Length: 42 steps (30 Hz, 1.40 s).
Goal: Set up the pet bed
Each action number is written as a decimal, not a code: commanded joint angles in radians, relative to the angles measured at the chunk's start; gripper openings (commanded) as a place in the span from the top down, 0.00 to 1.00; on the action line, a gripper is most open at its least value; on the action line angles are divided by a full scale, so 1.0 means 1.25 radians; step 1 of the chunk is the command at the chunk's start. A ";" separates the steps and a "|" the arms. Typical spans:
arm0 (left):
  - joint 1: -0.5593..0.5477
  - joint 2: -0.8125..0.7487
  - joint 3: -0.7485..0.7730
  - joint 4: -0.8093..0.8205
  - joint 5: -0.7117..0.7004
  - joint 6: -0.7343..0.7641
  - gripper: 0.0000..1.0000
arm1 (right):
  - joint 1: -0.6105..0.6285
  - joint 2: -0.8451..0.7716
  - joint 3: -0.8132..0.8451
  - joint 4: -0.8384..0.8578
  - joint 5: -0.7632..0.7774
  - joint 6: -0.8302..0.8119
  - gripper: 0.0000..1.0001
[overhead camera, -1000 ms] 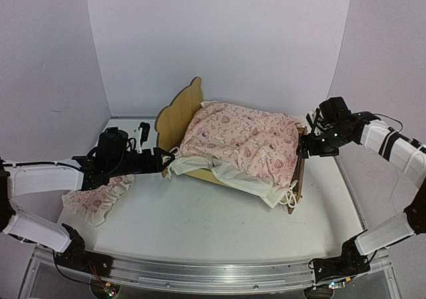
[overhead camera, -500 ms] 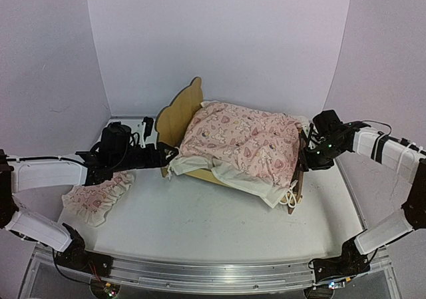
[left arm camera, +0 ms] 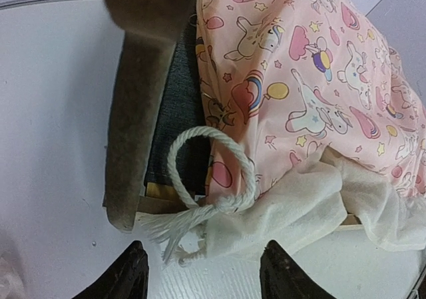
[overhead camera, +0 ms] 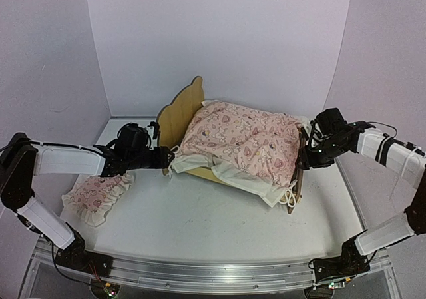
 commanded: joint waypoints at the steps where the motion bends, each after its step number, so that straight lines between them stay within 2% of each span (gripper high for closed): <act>1: 0.012 0.042 0.075 -0.006 -0.051 0.011 0.46 | 0.000 -0.040 0.000 0.030 -0.016 -0.017 0.43; 6: 0.012 0.056 0.078 -0.014 -0.070 -0.010 0.47 | 0.000 -0.059 -0.007 0.031 -0.013 -0.021 0.42; 9: 0.012 0.033 0.041 0.018 -0.076 -0.051 0.47 | 0.000 -0.063 -0.006 0.032 -0.021 -0.021 0.42; 12: 0.012 0.027 0.019 0.051 -0.077 -0.088 0.60 | -0.001 -0.064 -0.005 0.037 -0.029 -0.020 0.42; 14: 0.012 0.027 0.016 0.065 -0.057 -0.122 0.65 | 0.000 -0.064 -0.001 0.040 -0.038 -0.019 0.42; 18: 0.012 -0.023 -0.041 0.129 -0.052 -0.282 0.74 | 0.000 -0.072 0.000 0.041 -0.049 -0.019 0.42; 21: 0.012 -0.049 -0.085 0.161 -0.062 -0.432 0.72 | 0.000 -0.081 -0.006 0.048 -0.058 -0.021 0.42; 23: 0.013 -0.061 -0.102 0.175 -0.071 -0.526 0.59 | -0.001 -0.085 -0.010 0.054 -0.065 -0.022 0.42; 25: 0.019 -0.063 -0.114 0.216 -0.056 -0.595 0.55 | -0.001 -0.090 -0.018 0.061 -0.073 -0.024 0.42; 28: 0.030 -0.049 -0.122 0.285 -0.033 -0.646 0.54 | 0.000 -0.100 -0.027 0.069 -0.081 -0.024 0.42; 31: 0.041 -0.010 -0.107 0.319 -0.007 -0.682 0.49 | 0.000 -0.109 -0.031 0.074 -0.088 -0.024 0.42; 36: 0.046 0.068 -0.071 0.347 0.055 -0.743 0.50 | 0.000 -0.123 -0.032 0.076 -0.091 -0.025 0.42; 42: 0.046 0.093 -0.076 0.387 -0.003 -0.754 0.62 | -0.001 -0.137 -0.037 0.078 -0.093 -0.025 0.42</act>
